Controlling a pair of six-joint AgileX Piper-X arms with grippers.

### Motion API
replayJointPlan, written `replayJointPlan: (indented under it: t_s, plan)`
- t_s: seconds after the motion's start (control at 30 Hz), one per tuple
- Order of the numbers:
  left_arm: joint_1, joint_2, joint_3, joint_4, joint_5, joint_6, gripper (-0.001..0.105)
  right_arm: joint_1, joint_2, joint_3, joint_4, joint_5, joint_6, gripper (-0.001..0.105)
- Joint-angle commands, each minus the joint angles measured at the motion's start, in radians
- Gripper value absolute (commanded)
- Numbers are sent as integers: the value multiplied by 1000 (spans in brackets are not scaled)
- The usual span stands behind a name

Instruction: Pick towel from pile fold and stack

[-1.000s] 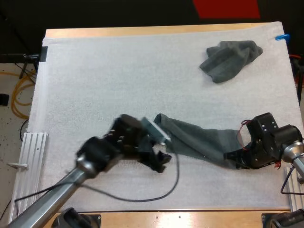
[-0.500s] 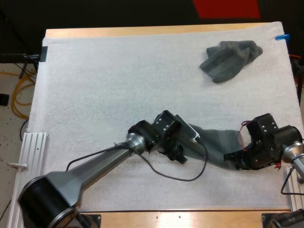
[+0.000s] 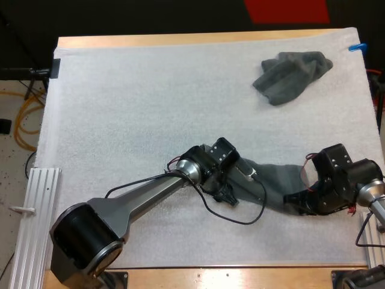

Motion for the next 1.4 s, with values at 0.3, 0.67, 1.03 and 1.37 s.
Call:
replayJointPlan:
  t_s: [0.3, 0.67, 1.03, 1.37]
  plan:
    - [-4, -12, -26, 49, -3, 4, 0, 0, -10, 0, -6, 3, -8, 0]
    - [34, -297, -137, 158, 0, 12, 0, 0, -171, -120, -77, 174, -11, 0]
    - [231, -587, -177, 174, 403, 18, 0, 0, -239, -362, -118, 85, -11, 0]
    - [416, -610, -177, 247, 916, 1, 0, 0, -248, -398, -102, -61, -9, 0]
